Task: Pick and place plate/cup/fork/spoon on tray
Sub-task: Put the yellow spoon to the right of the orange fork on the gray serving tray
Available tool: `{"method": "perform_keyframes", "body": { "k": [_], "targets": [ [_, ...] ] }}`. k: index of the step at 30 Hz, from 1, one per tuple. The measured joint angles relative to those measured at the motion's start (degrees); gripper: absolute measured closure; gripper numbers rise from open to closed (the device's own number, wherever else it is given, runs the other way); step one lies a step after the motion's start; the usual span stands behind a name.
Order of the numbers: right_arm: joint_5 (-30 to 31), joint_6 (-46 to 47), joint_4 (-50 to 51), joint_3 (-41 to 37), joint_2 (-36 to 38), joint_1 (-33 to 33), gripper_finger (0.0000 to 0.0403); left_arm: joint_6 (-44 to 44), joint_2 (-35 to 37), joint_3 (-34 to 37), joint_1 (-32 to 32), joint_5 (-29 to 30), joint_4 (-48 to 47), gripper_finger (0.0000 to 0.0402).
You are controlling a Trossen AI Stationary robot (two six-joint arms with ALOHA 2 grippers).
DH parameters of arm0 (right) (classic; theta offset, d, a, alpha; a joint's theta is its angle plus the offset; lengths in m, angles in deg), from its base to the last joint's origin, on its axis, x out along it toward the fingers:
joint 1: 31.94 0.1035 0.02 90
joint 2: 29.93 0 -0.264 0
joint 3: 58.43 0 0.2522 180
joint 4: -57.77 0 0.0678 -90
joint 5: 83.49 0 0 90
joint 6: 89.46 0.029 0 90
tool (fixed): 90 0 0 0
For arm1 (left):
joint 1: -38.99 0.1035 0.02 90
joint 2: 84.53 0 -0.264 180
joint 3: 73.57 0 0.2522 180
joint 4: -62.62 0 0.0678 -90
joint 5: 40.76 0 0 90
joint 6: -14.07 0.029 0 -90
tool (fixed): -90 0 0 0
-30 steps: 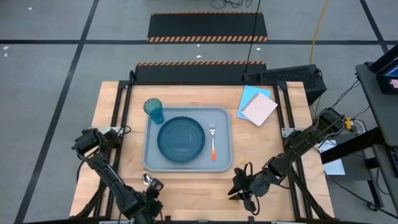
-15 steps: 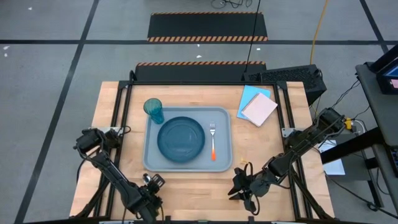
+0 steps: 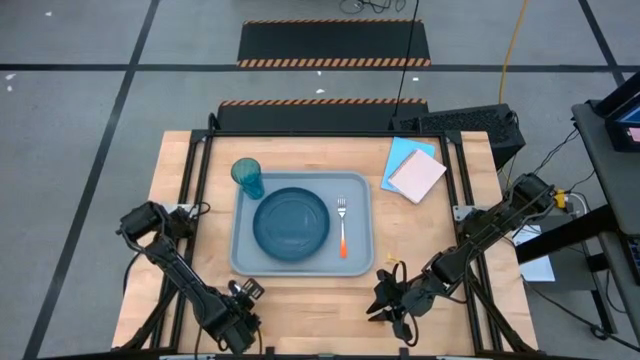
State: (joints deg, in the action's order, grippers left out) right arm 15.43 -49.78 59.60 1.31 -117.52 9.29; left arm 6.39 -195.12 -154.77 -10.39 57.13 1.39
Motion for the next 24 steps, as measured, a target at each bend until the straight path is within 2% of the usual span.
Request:
{"method": "perform_keyframes", "body": {
  "k": [7, 15, 17, 21, 24],
  "targets": [
    [0.01, -0.06, -0.04, 0.00, 0.00, 0.00, 0.0321, -6.76, -0.09, 0.02, 0.31, 0.97, 0.67, 0.0355],
    [0.27, -2.07, -0.69, 0.00, 0.00, -0.04, 0.0321, -13.24, -0.43, -2.67, 0.39, 3.84, -0.86, 0.0356],
    [0.47, -4.19, -1.72, 0.00, 0.00, -0.43, 0.0321, -16.08, -0.88, -4.18, 0.70, 6.83, -2.22, 0.0356],
    [5.15, -6.51, -4.69, 0.00, 0.00, -1.85, 0.0321, -18.67, -0.68, -7.04, 2.81, 11.21, -4.01, 0.0356],
    [8.33, -6.58, -5.75, 0.02, 0.02, -3.41, 0.0321, -18.81, -0.70, -8.92, 3.53, 10.96, -3.76, 0.0356]
  ]
}}
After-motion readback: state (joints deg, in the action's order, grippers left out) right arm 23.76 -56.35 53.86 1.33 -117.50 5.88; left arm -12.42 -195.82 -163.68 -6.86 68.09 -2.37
